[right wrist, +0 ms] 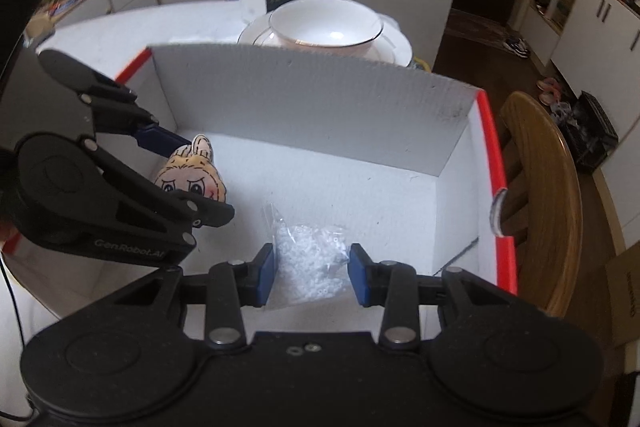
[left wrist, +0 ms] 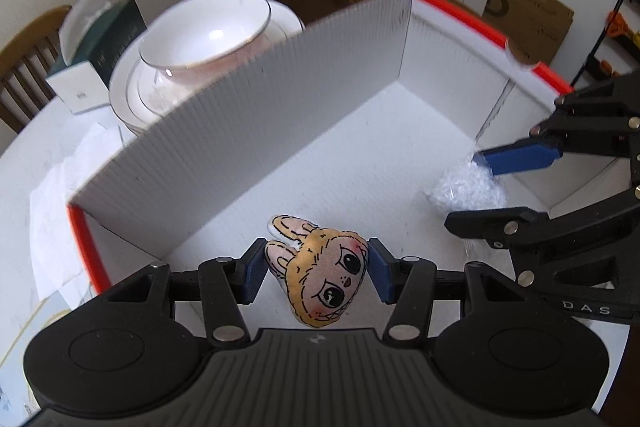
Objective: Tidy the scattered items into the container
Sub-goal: 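Lower the doll and clear bag into the red box and open both grippers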
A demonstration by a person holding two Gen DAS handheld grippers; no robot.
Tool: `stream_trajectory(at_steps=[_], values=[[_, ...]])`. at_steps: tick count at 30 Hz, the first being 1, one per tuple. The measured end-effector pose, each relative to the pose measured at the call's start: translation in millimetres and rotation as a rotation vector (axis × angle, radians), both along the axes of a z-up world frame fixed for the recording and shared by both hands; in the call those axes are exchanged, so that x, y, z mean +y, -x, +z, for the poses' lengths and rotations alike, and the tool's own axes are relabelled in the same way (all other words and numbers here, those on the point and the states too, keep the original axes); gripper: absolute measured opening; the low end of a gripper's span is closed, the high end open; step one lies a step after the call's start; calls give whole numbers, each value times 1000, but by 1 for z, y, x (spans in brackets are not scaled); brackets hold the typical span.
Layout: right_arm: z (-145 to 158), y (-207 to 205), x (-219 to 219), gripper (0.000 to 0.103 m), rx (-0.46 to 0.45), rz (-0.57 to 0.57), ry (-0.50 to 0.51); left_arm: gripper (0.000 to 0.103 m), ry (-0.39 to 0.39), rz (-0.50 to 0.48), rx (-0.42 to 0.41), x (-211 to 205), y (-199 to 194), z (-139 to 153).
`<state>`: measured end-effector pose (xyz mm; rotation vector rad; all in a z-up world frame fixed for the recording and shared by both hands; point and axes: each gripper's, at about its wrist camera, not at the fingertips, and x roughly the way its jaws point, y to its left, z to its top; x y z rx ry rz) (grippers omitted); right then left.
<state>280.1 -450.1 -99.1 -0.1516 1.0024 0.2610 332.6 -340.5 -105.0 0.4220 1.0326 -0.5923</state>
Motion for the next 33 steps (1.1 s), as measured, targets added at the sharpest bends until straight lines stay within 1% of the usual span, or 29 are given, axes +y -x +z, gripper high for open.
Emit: stream_trajectory(at_steps=[7, 15, 19, 21, 29, 33], values=[[-11, -4, 2, 37, 54, 17, 31, 53, -24, -10, 75, -6, -4, -12], [-23, -12, 2, 37, 114, 6, 41, 54, -42, -25, 129, -7, -4, -19], [-25, -13, 0, 37, 137, 3, 31, 54, -48, -21, 161, -6, -6, -23], [-26, -14, 2, 38, 149, 5, 41, 54, -59, -27, 175, -8, -7, -25], [-27, -15, 1, 40, 171, 2, 47, 56, -105, -55, 190, -13, -3, -32], [-28, -16, -1, 46, 178, -8, 40, 59, -123, -47, 197, -13, -3, -35]])
